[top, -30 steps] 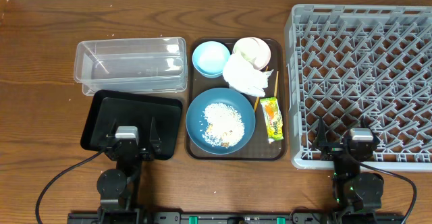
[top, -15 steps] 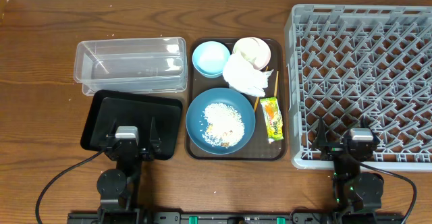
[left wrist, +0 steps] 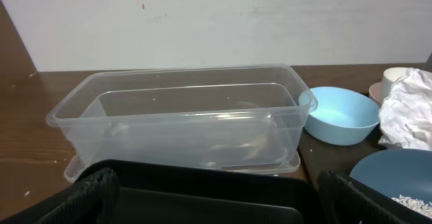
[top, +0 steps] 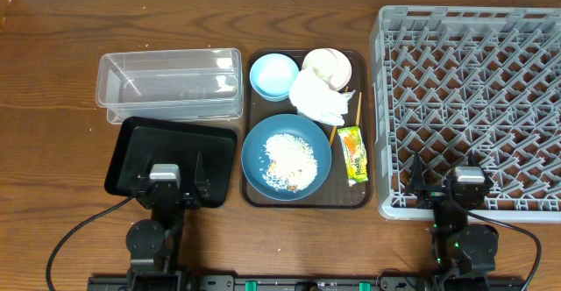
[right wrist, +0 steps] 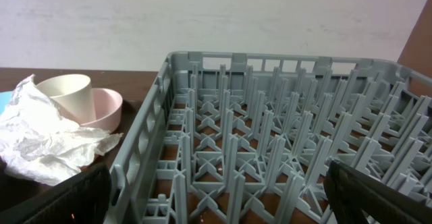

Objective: Sort waste into correct bins and load items into the dishwasher rack

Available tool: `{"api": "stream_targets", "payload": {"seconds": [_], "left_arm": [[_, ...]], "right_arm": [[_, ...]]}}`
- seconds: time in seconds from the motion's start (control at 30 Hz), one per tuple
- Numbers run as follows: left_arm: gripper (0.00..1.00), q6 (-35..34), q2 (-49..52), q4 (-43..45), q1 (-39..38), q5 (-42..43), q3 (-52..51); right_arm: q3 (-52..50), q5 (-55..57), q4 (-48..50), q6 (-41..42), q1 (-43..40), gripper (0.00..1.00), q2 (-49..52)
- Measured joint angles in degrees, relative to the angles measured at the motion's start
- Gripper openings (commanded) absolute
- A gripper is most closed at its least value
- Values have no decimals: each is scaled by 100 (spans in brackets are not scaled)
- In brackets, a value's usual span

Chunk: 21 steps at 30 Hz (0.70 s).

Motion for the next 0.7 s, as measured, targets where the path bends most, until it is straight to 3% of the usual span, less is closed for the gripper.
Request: {"api": "stream_targets", "payload": {"seconds": [0.37, 0.7], "left_arm": [[96, -1010, 0, -105, 0, 2109, 107], [96, -2048, 577, -920, 0, 2992, 890]], "right_arm": [[0, 0, 2, 0, 0, 99, 0], [0, 0, 0, 0, 0, 99, 0]]}}
